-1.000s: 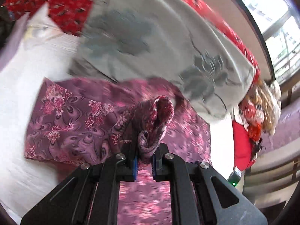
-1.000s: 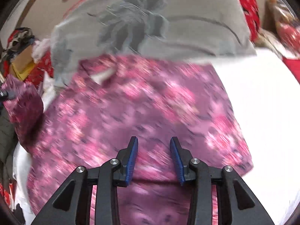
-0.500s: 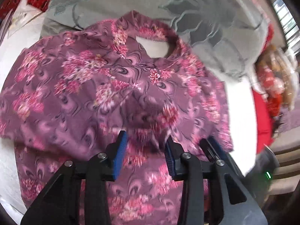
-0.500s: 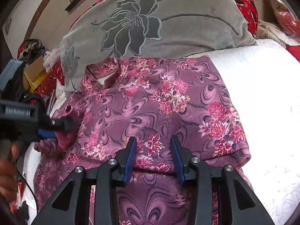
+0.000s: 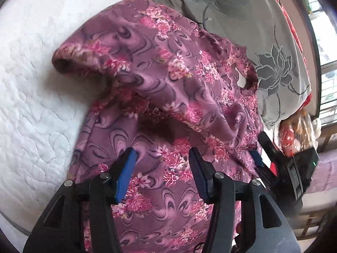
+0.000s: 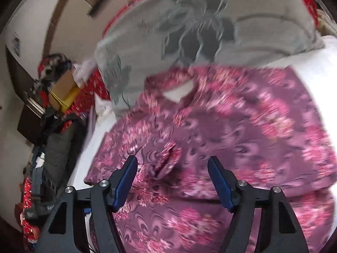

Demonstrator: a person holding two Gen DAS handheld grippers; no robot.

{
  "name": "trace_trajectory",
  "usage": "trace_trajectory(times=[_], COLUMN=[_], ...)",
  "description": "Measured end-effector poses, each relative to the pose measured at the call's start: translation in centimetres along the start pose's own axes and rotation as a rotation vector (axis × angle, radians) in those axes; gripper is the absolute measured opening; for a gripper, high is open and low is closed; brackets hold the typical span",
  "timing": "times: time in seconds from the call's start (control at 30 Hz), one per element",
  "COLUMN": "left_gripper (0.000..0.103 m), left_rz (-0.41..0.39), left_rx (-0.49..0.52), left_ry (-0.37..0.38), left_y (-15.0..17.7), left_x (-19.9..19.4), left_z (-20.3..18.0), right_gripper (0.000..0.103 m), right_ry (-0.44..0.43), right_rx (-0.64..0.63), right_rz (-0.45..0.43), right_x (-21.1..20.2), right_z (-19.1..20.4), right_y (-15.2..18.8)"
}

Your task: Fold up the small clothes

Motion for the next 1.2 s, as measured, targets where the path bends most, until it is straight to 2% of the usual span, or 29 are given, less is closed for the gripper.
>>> trace_trajectory(times=[0.07, 0.13, 0.17, 0.2, 0.33, 0.4, 0.57, 0.7, 0.83, 0.9, 1.07, 1.1, 1.13, 1.17, 1.2], left_gripper=[0.051, 0.051, 0.051, 0.051, 0.051, 0.051, 0.051, 0.051, 0.051, 0.051, 0.051, 0.051, 0.051, 0.051, 0.051], left_rz=[-0.003, 0.005, 0.005, 0.004, -0.001, -0.005, -0.008, -0.008, -0.007, -0.009, -0.043, -0.051, -0.058, -0.066, -0.07], left_rx=[0.012, 0.025, 0.021, 0.014, -0.005, -0.006, 0.004, 0.0, 0.0, 0.015, 0.069, 0.081, 0.095, 0.105, 0.113], left_ry=[0.007, 0.007, 0.015, 0.023, 0.046, 0.046, 0.032, 0.026, 0.021, 0.022, 0.061, 0.055, 0.033, 0.007, -0.02], left_y=[0.1, 0.2, 0.2, 0.1, -0.2, -0.1, 0.1, 0.1, 0.1, 0.1, -1.1, -1.6, -2.2, -2.7, -3.2], left_x=[-0.1, -0.2, -0.3, -0.3, -0.4, -0.6, -0.6, -0.3, -0.4, -0.7, -1.6, -1.5, -1.3, -1.0, -0.6], left_z=[0.1, 0.1, 0.2, 0.3, 0.8, 0.9, 0.9, 0.7, 0.7, 0.0, -2.6, -3.0, -3.4, -3.6, -3.6], right_gripper=[0.068, 0.048, 0.017, 0.008, 0.007, 0.007, 0.007, 0.007, 0.007, 0.008, 0.026, 0.025, 0.019, 0.008, 0.007], right_ry=[-0.018, -0.036, -0.037, -0.047, -0.051, -0.046, 0.042, 0.106, 0.176, 0.152, 0.058, 0.057, 0.039, 0.028, 0.026], right_rx=[0.022, 0.031, 0.02, 0.005, -0.038, -0.009, 0.072, 0.151, 0.19, 0.23, 0.307, 0.311, 0.295, 0.264, 0.233], right_rz=[0.034, 0.032, 0.041, 0.045, -0.071, -0.109, -0.172, -0.181, -0.13, -0.086, -0.048, -0.033, -0.033, -0.068, -0.126], right_x=[1.5, 2.3, 2.5, 2.5, -0.8, -2.4, -5.2, -5.9, -4.9, -4.4, -4.0, -3.8, -4.0, -4.6, -5.7], right_z=[0.8, 1.6, 2.0, 2.4, 2.0, 0.4, -5.5, -10.3, -13.6, -14.8, -15.1, -15.0, -14.8, -14.3, -13.8], right_y=[0.0, -0.2, -0.3, -0.5, -1.9, -3.0, -5.0, -5.2, -4.4, -3.9, -3.6, -3.6, -3.8, -4.2, -4.7])
Point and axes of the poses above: each gripper's, at about its wrist camera, not at the fingertips, and x roughly the way its jaws point, z to its left, y to its underside, the point moved 4 cm from there along x, roughly the way its jaws point, and after that the axes turned 9 degrees about y, right-handed, at the moved point
